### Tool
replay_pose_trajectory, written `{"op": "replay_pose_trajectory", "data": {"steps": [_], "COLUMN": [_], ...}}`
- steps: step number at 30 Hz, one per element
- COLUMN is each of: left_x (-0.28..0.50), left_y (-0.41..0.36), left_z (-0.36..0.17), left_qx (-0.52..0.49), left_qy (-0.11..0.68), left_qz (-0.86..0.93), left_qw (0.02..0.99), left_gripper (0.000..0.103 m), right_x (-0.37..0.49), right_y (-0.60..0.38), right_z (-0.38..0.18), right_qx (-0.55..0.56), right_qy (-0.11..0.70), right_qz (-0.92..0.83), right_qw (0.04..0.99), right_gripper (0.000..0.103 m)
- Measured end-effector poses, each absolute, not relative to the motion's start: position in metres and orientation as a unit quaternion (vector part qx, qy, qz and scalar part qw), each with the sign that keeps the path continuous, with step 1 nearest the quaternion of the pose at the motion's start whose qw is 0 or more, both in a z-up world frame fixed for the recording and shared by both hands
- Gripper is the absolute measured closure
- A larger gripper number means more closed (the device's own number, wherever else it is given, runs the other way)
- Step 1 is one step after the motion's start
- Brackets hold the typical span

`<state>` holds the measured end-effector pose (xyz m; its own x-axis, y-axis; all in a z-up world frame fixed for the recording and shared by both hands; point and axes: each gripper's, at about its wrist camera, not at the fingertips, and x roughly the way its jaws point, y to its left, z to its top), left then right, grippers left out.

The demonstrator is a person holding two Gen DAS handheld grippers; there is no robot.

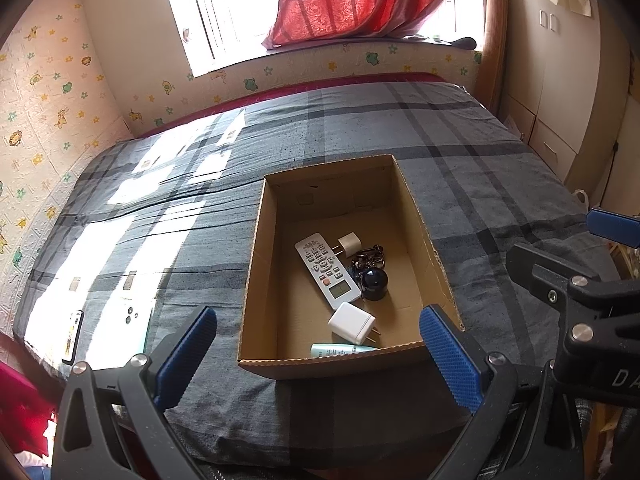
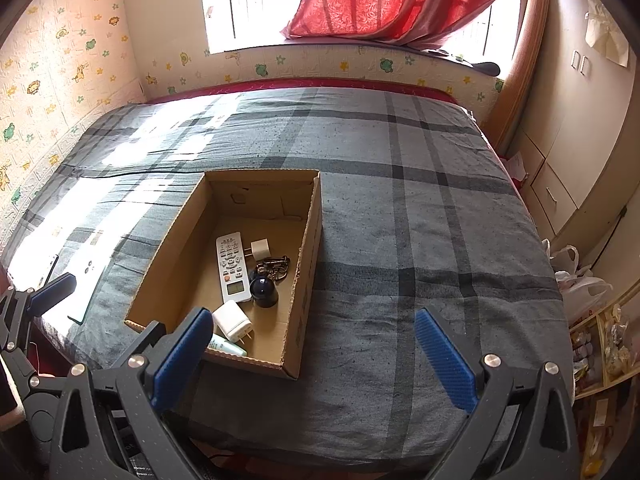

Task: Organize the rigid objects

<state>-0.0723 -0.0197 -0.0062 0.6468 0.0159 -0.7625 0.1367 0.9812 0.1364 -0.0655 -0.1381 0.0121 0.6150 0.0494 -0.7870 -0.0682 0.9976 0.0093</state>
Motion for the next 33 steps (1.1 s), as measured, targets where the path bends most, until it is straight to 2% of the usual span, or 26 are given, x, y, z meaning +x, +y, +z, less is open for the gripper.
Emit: {"op": "replay_pose_trajectory", "data": {"steps": [33], "left_x": [-0.068], "left_y": [-0.008], "left_z": [-0.009], "left_qx": [0.086], "left_qy": [0.422], "left_qz": [-0.022], "left_qw": [0.902], "left_gripper": [0.0], "right_x": [-0.059], "right_y": [-0.121], "right_z": [0.011], "right_qx": [-0.013], "right_qy": [0.437], "right_qz": [0.038], "right_qw": [0.898], "right_gripper": [0.0]}}
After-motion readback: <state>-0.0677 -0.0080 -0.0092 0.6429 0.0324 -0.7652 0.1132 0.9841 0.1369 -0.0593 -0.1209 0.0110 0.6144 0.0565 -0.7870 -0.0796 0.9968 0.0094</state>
